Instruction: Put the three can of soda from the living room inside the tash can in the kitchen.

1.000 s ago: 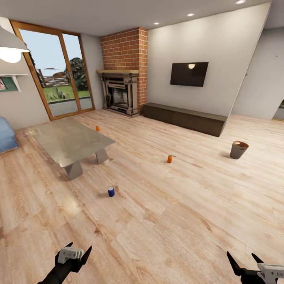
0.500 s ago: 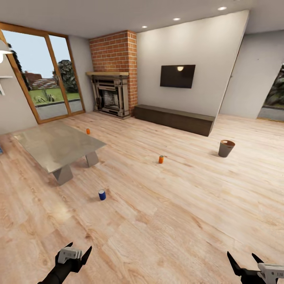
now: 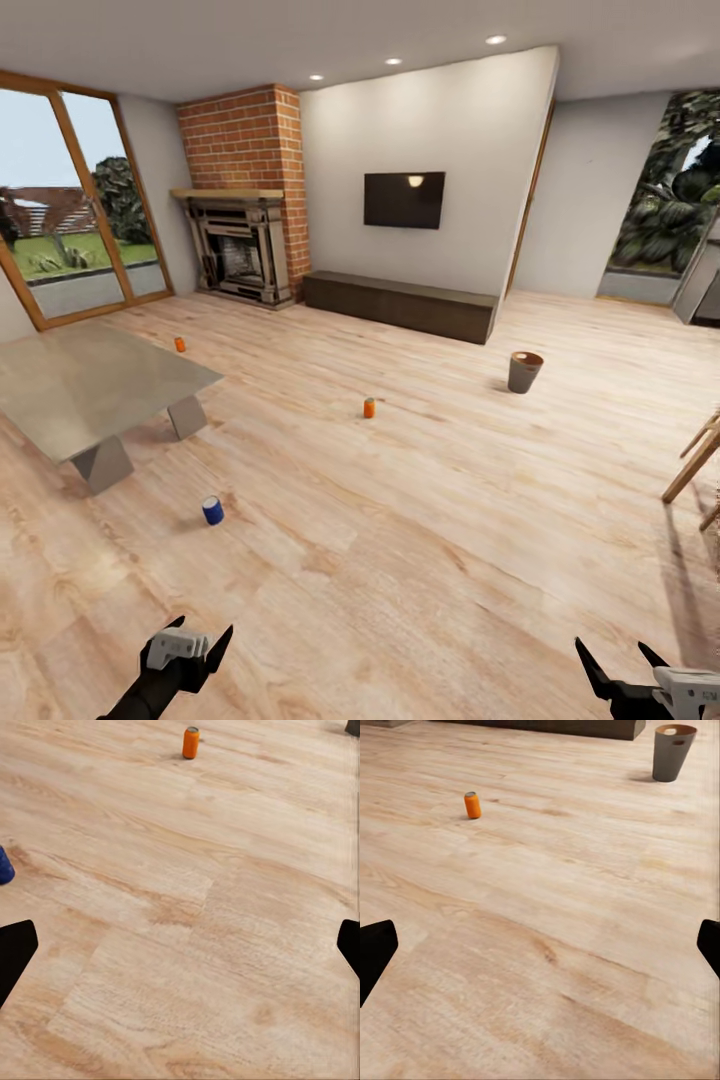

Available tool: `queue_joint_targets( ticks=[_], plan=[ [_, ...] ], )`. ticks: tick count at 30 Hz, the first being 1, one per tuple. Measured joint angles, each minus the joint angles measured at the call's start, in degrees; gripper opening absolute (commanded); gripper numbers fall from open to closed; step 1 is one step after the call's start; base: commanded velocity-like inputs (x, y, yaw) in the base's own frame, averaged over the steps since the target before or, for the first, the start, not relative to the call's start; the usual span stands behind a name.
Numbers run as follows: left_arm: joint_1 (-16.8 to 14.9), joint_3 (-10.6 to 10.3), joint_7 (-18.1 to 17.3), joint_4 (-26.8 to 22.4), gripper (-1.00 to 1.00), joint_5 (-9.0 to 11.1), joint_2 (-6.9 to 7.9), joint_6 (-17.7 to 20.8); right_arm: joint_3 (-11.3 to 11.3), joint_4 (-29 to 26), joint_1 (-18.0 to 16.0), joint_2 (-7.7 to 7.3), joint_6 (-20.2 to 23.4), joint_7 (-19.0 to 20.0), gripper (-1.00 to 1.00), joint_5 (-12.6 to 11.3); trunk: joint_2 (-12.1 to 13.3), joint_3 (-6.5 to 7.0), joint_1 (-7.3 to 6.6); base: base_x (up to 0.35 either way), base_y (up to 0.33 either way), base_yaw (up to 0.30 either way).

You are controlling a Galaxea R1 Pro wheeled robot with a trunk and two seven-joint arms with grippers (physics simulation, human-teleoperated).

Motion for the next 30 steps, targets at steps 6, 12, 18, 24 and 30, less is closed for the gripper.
queue_joint_targets(
  ticks=[6, 12, 18, 24, 30],
  plan=[
    [0.0, 0.0, 0.0, 0.11, 1.0, 0.23, 0.0, -0.02, 0.05, -0.02, 0.0, 0.03, -0.03, 0.07, 1.0, 0.01, 0.0, 0.28, 0.0, 0.112, -0.019, -0.125],
    [0.0, -0.03, 0.06, 0.19, 1.0, 0.21, -0.06, 0.02, 0.06, 0.0, 0.0, 0.07, -0.08, 0.08, 1.0, 0.02, 0.0, 0.34, 0.0, 0.02, -0.107, -0.023],
    [0.0, 0.0, 0.2, 0.2, 1.0, -0.87, -0.17, 0.07, 0.06, -0.01, 0.0, 0.08, -0.07, 0.09, 1.0, 0.02, 0.0, 0.35, 0.0, 0.076, -0.225, -0.005],
    [0.0, 0.16, 0.35, 0.28, 1.0, -4.1, -0.42, 0.16, 0.08, 0.01, 0.0, 0.15, -0.08, 0.09, 1.0, 0.0, 0.0, 0.36, 0.0, 0.262, -0.034, -0.001],
    [0.0, 0.21, 0.43, 0.31, 1.0, -4.67, -0.44, 0.22, 0.06, 0.01, 0.0, 0.31, -0.03, 0.07, 1.0, 0.01, 0.0, 0.36, 0.0, 0.301, 0.142, -0.047]
  ],
)
